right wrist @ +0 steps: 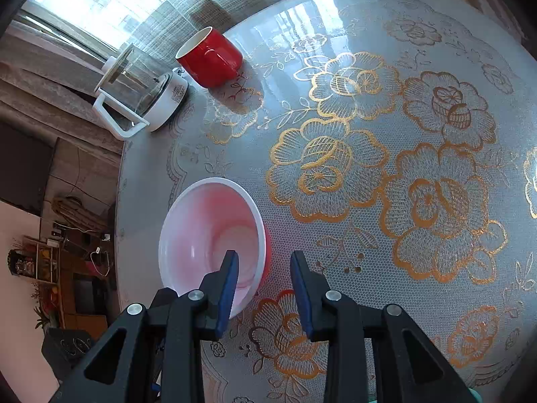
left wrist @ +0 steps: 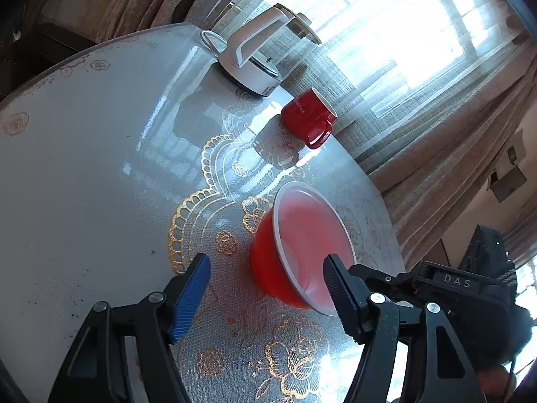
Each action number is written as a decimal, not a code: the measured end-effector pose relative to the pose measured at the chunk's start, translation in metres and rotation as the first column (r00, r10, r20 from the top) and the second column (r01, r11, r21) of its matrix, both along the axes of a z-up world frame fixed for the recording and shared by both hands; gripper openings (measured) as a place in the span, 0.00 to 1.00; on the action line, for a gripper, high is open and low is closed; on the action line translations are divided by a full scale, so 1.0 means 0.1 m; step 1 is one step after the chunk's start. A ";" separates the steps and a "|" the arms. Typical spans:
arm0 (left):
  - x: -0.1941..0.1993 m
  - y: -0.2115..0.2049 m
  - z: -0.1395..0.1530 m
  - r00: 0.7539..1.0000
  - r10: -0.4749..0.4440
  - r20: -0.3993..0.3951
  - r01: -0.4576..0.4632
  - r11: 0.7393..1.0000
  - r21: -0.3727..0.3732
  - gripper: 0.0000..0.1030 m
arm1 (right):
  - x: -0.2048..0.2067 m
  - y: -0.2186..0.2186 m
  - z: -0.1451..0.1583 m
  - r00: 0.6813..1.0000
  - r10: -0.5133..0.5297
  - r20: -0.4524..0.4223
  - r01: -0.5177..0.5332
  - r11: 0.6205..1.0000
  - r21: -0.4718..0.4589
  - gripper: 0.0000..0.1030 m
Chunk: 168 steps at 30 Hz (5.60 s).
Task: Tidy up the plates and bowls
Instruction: 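Close both tools on the rim of the red-and-white bowl, then lift and carry the red-and-white bowl with both tools over the steel bowl, then lower the red-and-white bowl into the yellow bowl and open both tools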
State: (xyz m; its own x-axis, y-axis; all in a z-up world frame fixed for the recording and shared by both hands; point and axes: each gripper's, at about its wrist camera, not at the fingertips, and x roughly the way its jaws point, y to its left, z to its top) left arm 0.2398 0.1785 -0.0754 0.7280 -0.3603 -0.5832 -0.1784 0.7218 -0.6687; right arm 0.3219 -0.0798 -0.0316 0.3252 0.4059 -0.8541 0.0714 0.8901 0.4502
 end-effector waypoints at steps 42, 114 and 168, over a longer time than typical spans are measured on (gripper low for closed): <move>-0.04 -0.97 0.28 0.925 -0.358 0.129 0.341 0.930 0.136 0.10 | -0.91 -0.96 0.22 0.984 -0.163 0.069 0.160 0.986 0.046 0.09; -1.17 -3.56 0.55 0.721 -0.681 -0.132 0.671 0.636 0.382 0.11 | -3.08 -3.18 0.10 0.778 -0.611 0.145 0.564 0.781 0.266 0.11; -1.22 -3.44 0.65 0.799 -0.596 -0.077 0.545 0.665 0.511 0.52 | -3.15 -3.22 0.09 0.785 -0.596 0.170 0.536 0.790 0.299 0.24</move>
State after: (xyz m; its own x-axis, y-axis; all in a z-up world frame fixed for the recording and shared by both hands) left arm 0.1175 -0.1651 -0.0106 0.5333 -0.4107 -0.7396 0.4203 0.8873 -0.1897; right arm 0.0064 -0.4017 -0.0222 0.7393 0.2495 -0.6255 0.3921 0.5956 0.7010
